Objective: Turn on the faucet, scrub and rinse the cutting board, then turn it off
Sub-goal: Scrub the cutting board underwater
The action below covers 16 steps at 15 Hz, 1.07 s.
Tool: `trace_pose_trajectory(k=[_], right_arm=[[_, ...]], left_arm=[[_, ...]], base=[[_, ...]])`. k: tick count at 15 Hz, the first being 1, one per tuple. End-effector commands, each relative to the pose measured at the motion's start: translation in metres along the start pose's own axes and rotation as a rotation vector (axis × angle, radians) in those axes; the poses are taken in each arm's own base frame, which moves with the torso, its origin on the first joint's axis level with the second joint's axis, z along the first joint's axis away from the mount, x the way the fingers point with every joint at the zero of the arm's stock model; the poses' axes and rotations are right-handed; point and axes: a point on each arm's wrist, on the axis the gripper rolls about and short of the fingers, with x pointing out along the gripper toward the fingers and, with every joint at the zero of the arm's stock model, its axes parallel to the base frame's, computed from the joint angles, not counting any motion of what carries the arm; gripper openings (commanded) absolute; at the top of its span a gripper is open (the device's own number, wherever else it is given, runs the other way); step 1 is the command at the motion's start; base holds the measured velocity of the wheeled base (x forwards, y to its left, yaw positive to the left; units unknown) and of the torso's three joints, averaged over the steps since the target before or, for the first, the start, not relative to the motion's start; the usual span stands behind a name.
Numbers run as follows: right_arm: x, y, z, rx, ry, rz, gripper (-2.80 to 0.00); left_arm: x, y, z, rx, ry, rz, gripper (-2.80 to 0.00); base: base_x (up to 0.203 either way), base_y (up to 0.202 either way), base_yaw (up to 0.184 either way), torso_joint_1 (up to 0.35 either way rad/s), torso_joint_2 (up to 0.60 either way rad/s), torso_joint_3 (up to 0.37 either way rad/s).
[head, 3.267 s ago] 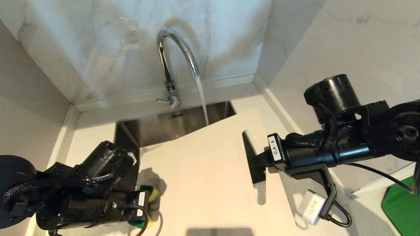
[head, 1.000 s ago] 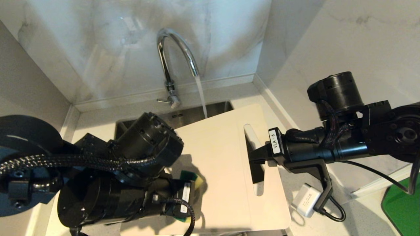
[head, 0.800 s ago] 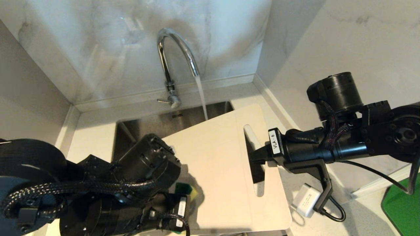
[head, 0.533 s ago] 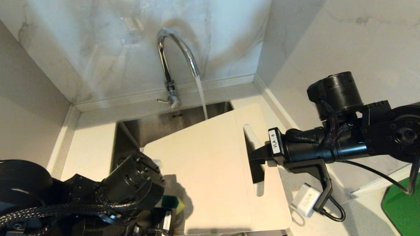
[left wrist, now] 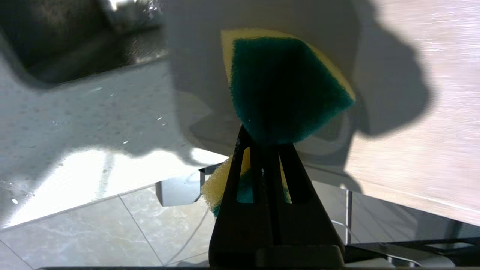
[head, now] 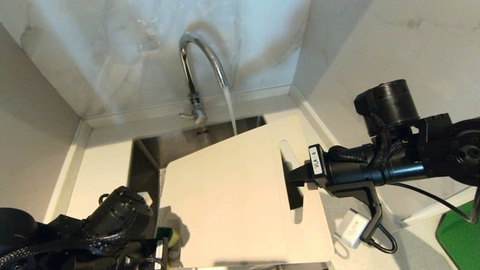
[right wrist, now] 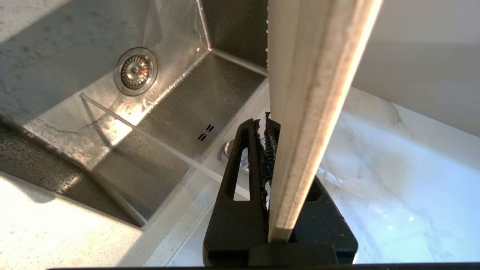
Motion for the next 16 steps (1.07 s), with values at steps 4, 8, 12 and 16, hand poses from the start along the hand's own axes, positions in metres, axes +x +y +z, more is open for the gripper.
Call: trace_pose_trajectory(k=[4, 8, 12, 16], right_arm=[[-0.003, -0.003, 0.001, 0.003, 0.007, -0.01, -2.8], [-0.004, -0.002, 0.003, 0.004, 0.009, -0.01, -2.8], [-0.005, -0.003, 0.003, 0.001, 0.011, -0.012, -2.8], [-0.004, -0.002, 0.005, 0.008, 0.004, -0.009, -2.8]], left_arm=[[0.0, 0.031, -0.008, -0.062, -0.002, 0.023, -2.8], [-0.015, 0.054, 0.007, -0.114, -0.057, 0.014, -2.8], [-0.038, 0.074, 0.037, -0.143, -0.159, 0.011, -2.8], [-0.077, 0.063, 0.071, -0.153, -0.22, -0.069, -2.8]], base=[[0.0, 0.0, 0.0, 0.0, 0.0, 0.0], [0.0, 0.0, 0.0, 0.0, 0.0, 0.0], [0.0, 0.0, 0.0, 0.0, 0.0, 0.0], [0.0, 0.0, 0.0, 0.0, 0.0, 0.0]])
